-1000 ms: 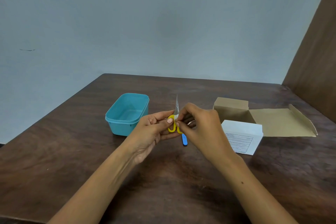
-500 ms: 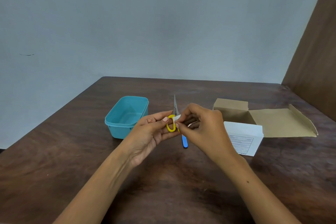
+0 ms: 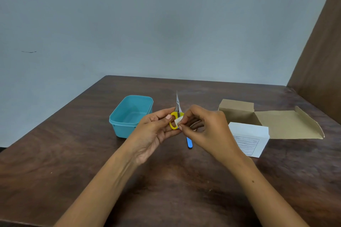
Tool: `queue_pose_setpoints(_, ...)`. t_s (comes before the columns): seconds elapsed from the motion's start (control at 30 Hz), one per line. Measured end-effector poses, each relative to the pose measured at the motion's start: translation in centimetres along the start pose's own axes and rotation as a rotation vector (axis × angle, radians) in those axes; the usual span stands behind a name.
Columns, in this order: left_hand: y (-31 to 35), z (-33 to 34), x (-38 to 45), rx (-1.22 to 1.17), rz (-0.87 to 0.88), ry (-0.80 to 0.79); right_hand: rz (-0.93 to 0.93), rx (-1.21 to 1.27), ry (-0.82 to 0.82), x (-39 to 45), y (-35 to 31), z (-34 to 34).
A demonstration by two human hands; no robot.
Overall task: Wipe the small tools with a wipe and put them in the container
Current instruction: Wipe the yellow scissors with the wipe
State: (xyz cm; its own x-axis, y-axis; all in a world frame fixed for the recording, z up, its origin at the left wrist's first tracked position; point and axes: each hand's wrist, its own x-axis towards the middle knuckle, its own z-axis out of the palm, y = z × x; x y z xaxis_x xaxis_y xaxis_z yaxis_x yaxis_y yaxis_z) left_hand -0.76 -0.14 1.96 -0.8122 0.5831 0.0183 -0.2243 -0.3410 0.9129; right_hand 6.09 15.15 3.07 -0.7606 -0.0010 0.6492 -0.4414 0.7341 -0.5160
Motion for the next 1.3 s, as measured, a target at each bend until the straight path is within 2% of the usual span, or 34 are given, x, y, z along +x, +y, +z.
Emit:
queue_pose_setpoints(0.13,-0.1,0.2,-0.1,0.021,-0.024,-0.031,-0.016,-0.041,0.093,0.0,0.2,0.3)
queue_pose_setpoints(0.3,-0.2,0.2,0.0,0.027,-0.023,-0.033,0.055,-0.044,0.115,-0.2,0.5,1.0)
queue_pose_setpoints(0.4,-0.4,0.2,0.0,0.049,-0.030,-0.028,0.037,-0.061,0.147,-0.2,0.7,1.0)
queue_pose_setpoints(0.47,-0.4,0.3,0.1,0.022,-0.021,-0.012,0.033,-0.057,0.126,-0.2,0.7,0.8)
queue_pose_setpoints(0.63,0.0,0.3,0.0,0.017,0.004,0.013,0.012,0.062,-0.045,0.0,0.0,0.5)
queue_pose_setpoints(0.9,-0.2,0.8,-0.3,0.026,-0.044,-0.067,-0.005,-0.031,0.218,-0.3,0.5,1.3)
queue_pose_setpoints(0.97,-0.1,0.9,-0.5,0.004,-0.047,-0.076,-0.023,-0.036,0.187,-0.3,0.3,1.5)
queue_pose_setpoints(1.17,0.0,0.7,-0.4,-0.023,-0.042,0.006,-0.051,0.035,-0.078,0.0,-0.1,0.6)
queue_pose_setpoints(1.23,-0.1,0.7,-0.3,0.001,-0.052,0.009,-0.023,0.051,-0.075,0.0,0.0,0.4)
queue_pose_setpoints(1.3,-0.1,0.8,-0.3,-0.001,-0.062,0.015,0.003,0.028,0.021,-0.1,-0.1,0.5)
